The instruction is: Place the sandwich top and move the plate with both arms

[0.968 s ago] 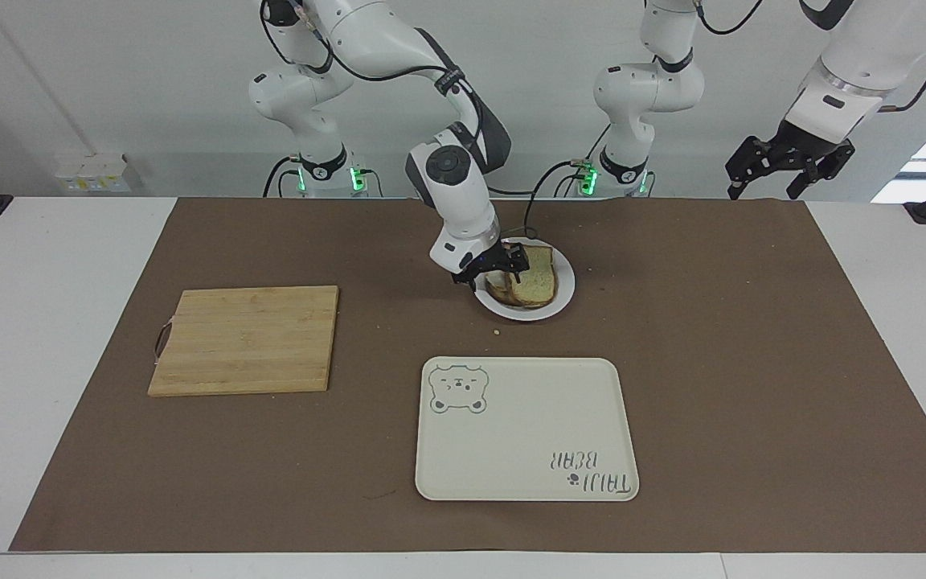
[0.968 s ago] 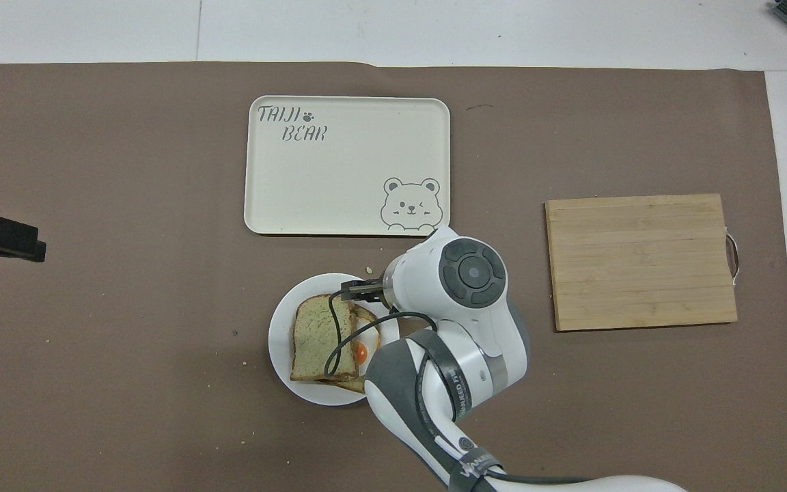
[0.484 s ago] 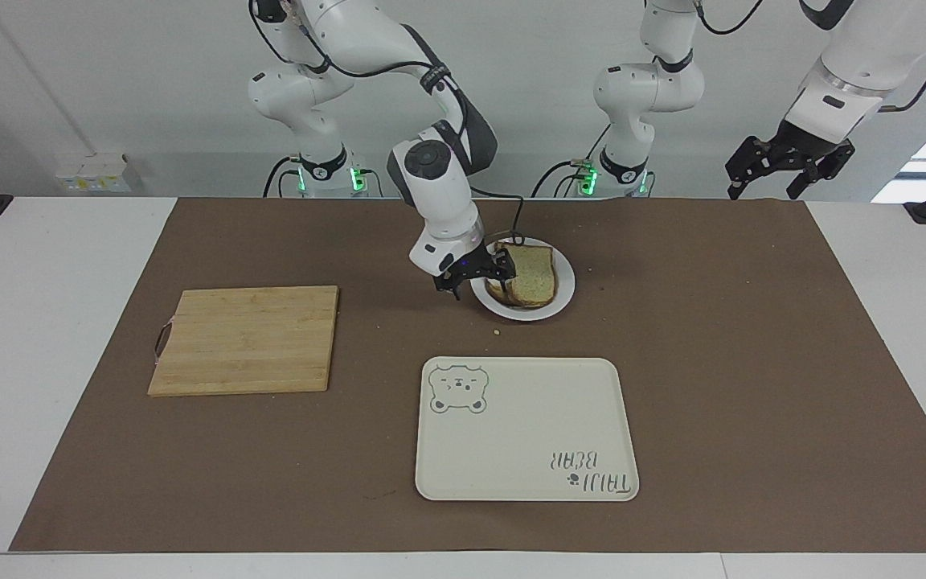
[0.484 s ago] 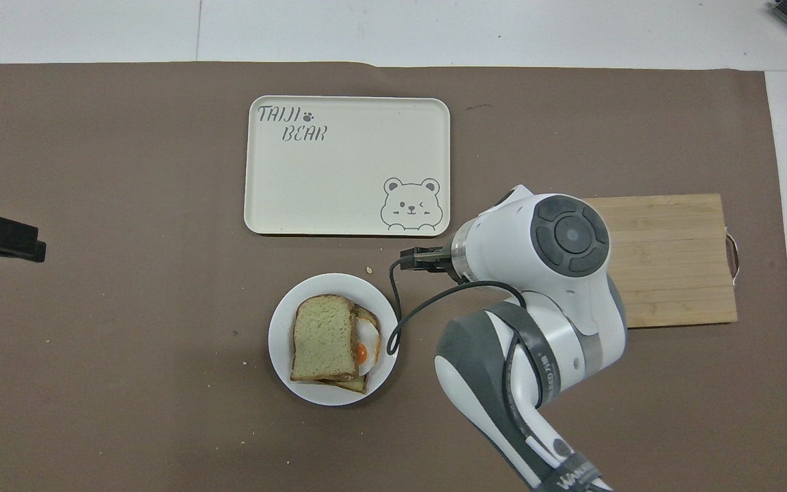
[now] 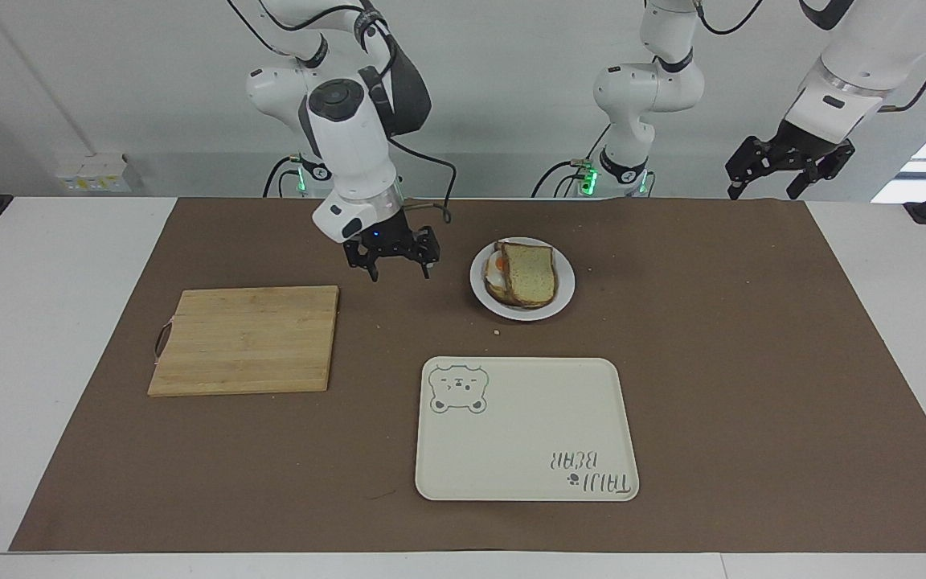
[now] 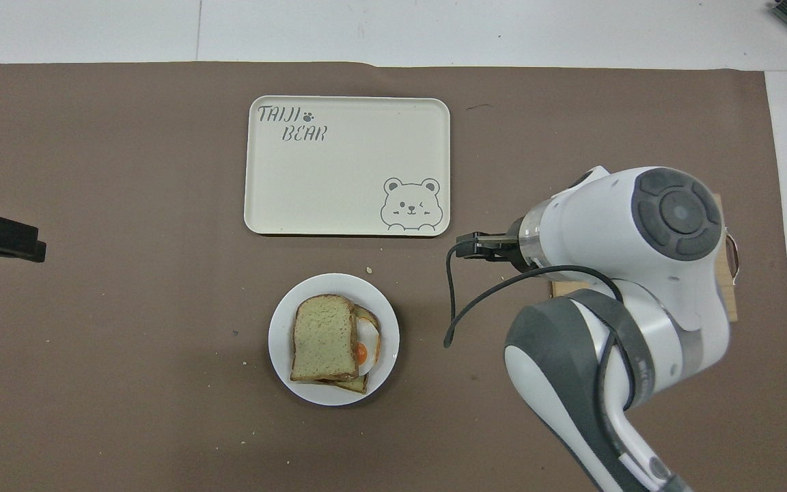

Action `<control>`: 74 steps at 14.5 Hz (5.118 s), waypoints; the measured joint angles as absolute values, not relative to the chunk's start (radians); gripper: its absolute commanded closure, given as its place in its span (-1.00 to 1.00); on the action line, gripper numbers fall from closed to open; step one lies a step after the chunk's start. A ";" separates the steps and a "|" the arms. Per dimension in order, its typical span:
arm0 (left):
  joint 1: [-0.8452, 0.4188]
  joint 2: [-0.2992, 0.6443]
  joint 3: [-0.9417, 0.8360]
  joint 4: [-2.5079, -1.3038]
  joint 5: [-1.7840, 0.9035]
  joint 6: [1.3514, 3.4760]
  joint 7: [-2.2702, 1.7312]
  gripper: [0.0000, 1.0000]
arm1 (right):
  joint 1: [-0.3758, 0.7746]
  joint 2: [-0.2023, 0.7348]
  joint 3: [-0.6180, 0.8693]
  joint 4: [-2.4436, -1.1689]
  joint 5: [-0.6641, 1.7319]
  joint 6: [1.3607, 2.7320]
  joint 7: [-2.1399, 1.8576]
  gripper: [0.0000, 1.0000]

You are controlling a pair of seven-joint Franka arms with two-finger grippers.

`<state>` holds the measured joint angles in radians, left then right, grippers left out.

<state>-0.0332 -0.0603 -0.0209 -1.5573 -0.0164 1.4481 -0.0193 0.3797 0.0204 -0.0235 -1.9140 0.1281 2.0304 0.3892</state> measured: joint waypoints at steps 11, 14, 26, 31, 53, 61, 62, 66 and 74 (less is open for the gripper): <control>-0.033 -0.060 -0.025 -1.557 -0.032 1.448 -0.019 -1.00 | 0.147 -0.099 -0.028 -1.840 0.078 1.704 0.208 -1.00; -0.034 -0.060 -0.027 -1.572 -0.103 1.477 -0.022 -1.00 | 0.094 -0.116 -0.030 -1.839 0.063 1.676 0.177 -1.00; -0.035 -0.050 -0.035 -1.889 -0.442 1.815 0.106 -1.00 | -0.003 -0.131 -0.029 -1.688 0.005 1.657 0.082 -1.00; -0.057 -0.009 -0.041 -2.097 -0.647 1.972 0.305 -1.00 | -0.008 -0.135 -0.062 -1.576 0.003 1.514 0.082 -1.00; -0.202 0.004 -0.034 -2.487 -1.074 2.160 0.645 1.00 | 0.039 -0.093 -0.059 -1.560 0.003 1.482 0.082 -1.00; -0.123 0.039 -0.024 -2.386 -1.103 2.046 0.637 1.00 | 0.039 -0.093 -0.059 -1.560 0.003 1.482 0.082 -1.00; -0.106 0.056 -0.024 -2.352 -1.103 2.023 0.631 1.00 | 0.039 -0.093 -0.059 -1.561 0.003 1.482 0.082 -1.00; -0.085 0.146 -0.027 -2.178 -1.106 1.978 0.550 1.00 | 0.039 -0.093 -0.059 -1.561 0.003 1.482 0.082 -1.00; -0.086 0.373 -0.042 -1.792 -1.111 1.980 0.278 1.00 | 0.039 -0.093 -0.059 -1.562 0.003 1.482 0.082 -1.00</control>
